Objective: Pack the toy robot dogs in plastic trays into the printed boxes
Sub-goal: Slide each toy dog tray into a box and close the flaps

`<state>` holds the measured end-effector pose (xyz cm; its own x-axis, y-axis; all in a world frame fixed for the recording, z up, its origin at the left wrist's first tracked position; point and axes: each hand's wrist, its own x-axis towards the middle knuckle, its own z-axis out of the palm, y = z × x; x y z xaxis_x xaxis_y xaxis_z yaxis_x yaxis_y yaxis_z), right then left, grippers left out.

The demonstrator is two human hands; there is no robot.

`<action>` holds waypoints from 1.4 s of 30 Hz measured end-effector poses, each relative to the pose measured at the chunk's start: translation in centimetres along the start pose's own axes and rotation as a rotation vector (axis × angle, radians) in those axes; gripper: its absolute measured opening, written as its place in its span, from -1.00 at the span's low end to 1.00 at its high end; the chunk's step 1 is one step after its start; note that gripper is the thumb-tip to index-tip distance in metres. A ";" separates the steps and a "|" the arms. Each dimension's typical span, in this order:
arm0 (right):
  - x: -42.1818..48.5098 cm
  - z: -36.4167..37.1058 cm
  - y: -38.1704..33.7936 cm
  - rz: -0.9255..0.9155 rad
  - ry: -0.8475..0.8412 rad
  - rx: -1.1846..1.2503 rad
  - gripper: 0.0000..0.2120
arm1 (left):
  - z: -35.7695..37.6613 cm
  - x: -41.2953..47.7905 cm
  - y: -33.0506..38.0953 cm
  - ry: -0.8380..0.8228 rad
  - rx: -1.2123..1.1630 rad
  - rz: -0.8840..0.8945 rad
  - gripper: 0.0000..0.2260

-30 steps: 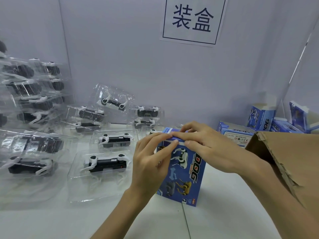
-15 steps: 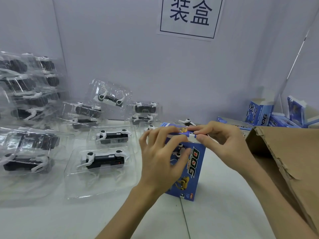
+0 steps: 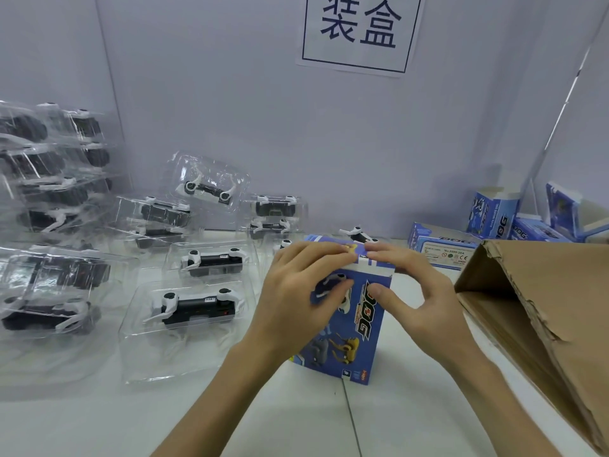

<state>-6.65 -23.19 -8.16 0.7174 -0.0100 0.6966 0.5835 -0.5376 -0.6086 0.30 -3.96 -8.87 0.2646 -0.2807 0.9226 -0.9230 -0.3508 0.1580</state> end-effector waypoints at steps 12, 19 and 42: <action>0.7 0.3 -1.3 0.038 0.075 0.051 -0.81 | 1.4 -0.4 1.5 0.060 0.003 -0.023 -0.87; 0.0 0.2 -0.9 0.040 0.021 0.040 -0.77 | 1.1 -0.1 1.7 0.046 -0.003 -0.056 -0.90; -0.7 0.2 -0.2 0.052 0.024 0.080 -0.67 | -0.8 -0.2 -0.4 0.100 -0.034 -0.148 -0.89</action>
<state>-7.23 -22.88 -8.60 0.7387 -0.0568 0.6716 0.5751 -0.4665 -0.6720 0.40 -3.05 -8.82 0.3707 -0.1377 0.9185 -0.8854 -0.3512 0.3047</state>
